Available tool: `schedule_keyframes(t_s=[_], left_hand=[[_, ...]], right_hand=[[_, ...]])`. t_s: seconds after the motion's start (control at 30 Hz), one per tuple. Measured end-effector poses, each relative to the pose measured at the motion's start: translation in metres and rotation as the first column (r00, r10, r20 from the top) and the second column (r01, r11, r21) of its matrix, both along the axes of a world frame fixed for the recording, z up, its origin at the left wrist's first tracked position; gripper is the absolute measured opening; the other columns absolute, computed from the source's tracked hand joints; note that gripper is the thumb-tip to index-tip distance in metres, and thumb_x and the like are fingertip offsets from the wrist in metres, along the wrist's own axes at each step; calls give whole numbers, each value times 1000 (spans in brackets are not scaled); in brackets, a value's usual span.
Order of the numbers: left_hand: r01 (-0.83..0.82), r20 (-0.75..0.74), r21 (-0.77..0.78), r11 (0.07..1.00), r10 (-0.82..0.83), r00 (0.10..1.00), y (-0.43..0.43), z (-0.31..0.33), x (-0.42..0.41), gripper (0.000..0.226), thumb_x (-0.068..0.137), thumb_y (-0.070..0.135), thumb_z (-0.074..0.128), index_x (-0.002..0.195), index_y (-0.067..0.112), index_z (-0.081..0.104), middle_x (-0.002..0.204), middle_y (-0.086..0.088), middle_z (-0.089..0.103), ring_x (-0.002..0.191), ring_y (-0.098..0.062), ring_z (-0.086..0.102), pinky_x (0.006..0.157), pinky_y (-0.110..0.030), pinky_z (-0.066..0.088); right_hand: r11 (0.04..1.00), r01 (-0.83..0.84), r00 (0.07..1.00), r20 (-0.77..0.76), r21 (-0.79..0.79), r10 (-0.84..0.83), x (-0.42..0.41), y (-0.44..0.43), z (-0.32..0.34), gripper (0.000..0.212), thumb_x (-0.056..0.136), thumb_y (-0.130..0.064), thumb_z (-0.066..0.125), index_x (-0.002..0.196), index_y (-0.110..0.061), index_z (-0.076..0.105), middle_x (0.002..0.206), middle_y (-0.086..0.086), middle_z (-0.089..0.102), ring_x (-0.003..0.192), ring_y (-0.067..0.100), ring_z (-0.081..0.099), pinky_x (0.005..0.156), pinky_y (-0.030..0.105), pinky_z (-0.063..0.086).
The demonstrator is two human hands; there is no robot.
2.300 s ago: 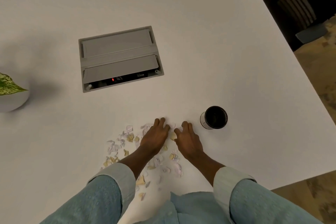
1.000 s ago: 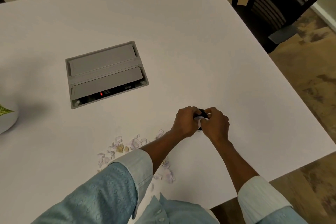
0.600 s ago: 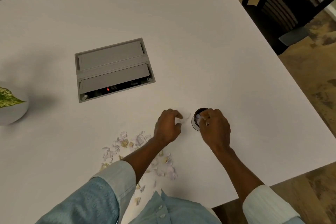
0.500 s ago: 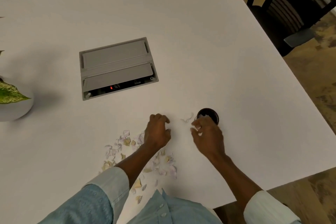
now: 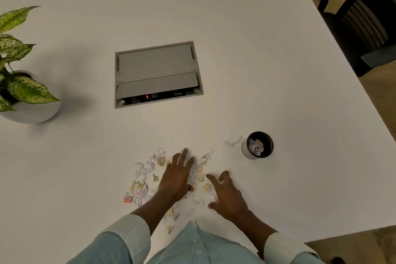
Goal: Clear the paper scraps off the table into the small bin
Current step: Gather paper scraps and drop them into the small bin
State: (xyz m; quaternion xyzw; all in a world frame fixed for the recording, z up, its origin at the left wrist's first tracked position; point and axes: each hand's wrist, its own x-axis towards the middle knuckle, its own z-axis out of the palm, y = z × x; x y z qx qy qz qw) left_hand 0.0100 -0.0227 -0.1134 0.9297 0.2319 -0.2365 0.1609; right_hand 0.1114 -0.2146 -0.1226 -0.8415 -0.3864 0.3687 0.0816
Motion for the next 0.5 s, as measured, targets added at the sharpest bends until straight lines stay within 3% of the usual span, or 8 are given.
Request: schedule_keyframes(t_s=[0.2,0.37,0.5], left_hand=[[23,44,-46,999,-21,999,-17,-5,-4,77,94,19,73,159,22,32,174,-8,10,159,-32,15,118,-39,44],[12,85,-55,998,-7,996,-31,-2,-7,56,98,12,66,148,14,42,154,-9,39,135,-24,45,102,-28,54],[65,53,-31,997,-63,997,-31,-2,-6,42,96,1,60,136,9,53,143,-11,49,127,-26,48,97,-32,51]], right_hand=[[994,-77,997,7,84,76,4,7,0,57,93,-23,72,143,-30,44,147,3,36,110,22,66,92,30,58],[966,-241,964,138,90,228,10,10,-3,26,99,-14,62,124,-12,58,130,9,48,108,24,58,80,35,58],[970,-217,964,184,114,194,17,8,-6,19,99,-7,55,115,-9,64,121,9,54,105,23,57,80,34,55]])
